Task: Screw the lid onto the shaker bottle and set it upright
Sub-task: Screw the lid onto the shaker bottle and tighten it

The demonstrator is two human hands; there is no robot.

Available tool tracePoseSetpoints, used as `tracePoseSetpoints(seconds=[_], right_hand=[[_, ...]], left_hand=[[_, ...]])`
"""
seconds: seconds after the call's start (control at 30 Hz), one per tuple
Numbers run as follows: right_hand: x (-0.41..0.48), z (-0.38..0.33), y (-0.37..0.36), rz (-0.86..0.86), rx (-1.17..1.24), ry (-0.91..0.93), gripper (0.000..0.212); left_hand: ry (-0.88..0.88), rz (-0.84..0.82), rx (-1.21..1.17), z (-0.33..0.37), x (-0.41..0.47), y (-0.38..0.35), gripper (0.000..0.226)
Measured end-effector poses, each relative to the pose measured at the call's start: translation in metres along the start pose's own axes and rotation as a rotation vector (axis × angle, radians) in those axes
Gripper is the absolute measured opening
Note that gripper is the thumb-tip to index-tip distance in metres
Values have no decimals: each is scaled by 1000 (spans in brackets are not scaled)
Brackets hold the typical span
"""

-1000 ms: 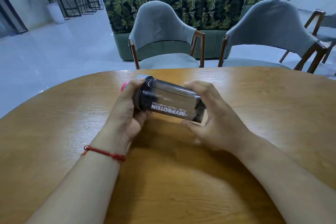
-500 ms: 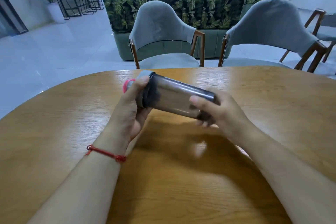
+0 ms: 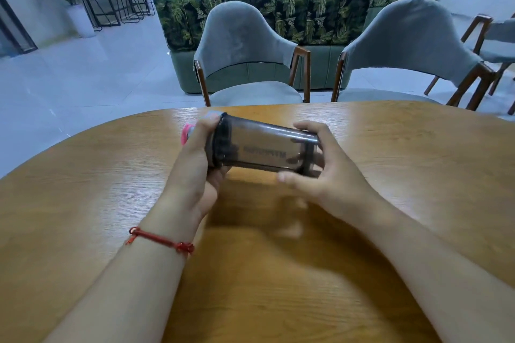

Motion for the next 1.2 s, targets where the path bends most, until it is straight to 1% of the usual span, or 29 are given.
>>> tracePoseSetpoints(seconds=[0.03,0.07,0.1,0.13,0.2,0.23,0.3,0.37,0.43,0.53,0.57,0.63,0.7,0.8,0.87,0.93,1.0,1.1,1.17,1.2], right_hand=[[-1,-5,0,-11,-161,129,85],[-2,-7,-1,-11,-262,249,86],[-2,-10,-2,-8,-329,356,85],[-2,-13,-2,-3,-379,444,83],[-1,-19,1,6,-453,566,82],[-1,-22,3,10,-474,602,81],[-1,-25,6,21,-496,615,79],[-1,-25,8,46,-499,568,80],[1,-25,10,71,-462,502,81],[2,-22,14,122,-318,330,73],[2,-20,15,137,-278,260,68],[2,-18,15,144,-210,153,57],[2,-16,12,139,-86,69,45],[5,-14,11,155,116,-60,31],[7,-12,10,148,186,-114,29],[5,-9,7,133,245,-152,35],[2,-8,0,142,381,-180,44],[-1,-9,-11,222,721,-289,57],[-2,-11,-19,221,860,-354,65],[-4,-13,-24,174,858,-364,68]], left_hand=[[36,15,-31,-1,0,1,17],[71,27,-52,-1,0,3,16],[105,36,-65,0,0,4,19],[137,38,-76,0,-1,3,28],[176,38,-87,0,-2,3,55],[182,35,-87,0,-2,3,62],[182,28,-87,1,-3,1,66],[164,34,-100,1,-3,2,66],[148,29,-102,0,-3,1,60],[127,17,-92,-3,-6,-4,33],[122,10,-86,-4,-7,-6,29],[96,-2,-57,-4,-9,-8,26],[57,-12,-27,-1,-9,-9,23],[12,-28,13,2,-9,-13,27],[-20,-29,50,2,-10,-14,26],[-50,-48,61,3,-11,-15,25],[-97,-94,48,6,-12,-15,30],[-132,-237,47,6,-13,-21,52],[-89,-286,155,-5,-15,-27,74],[-74,-299,236,-11,-15,-30,80]])
Point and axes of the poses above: each hand's wrist, its own x-axis towards the middle knuckle, its own y-axis out of the back of the hand, z = x × y, the point moved 5 cm from there along x, towards the middle knuckle, and after that the axes turned 14 degrees about y, right-handed, at the moved point
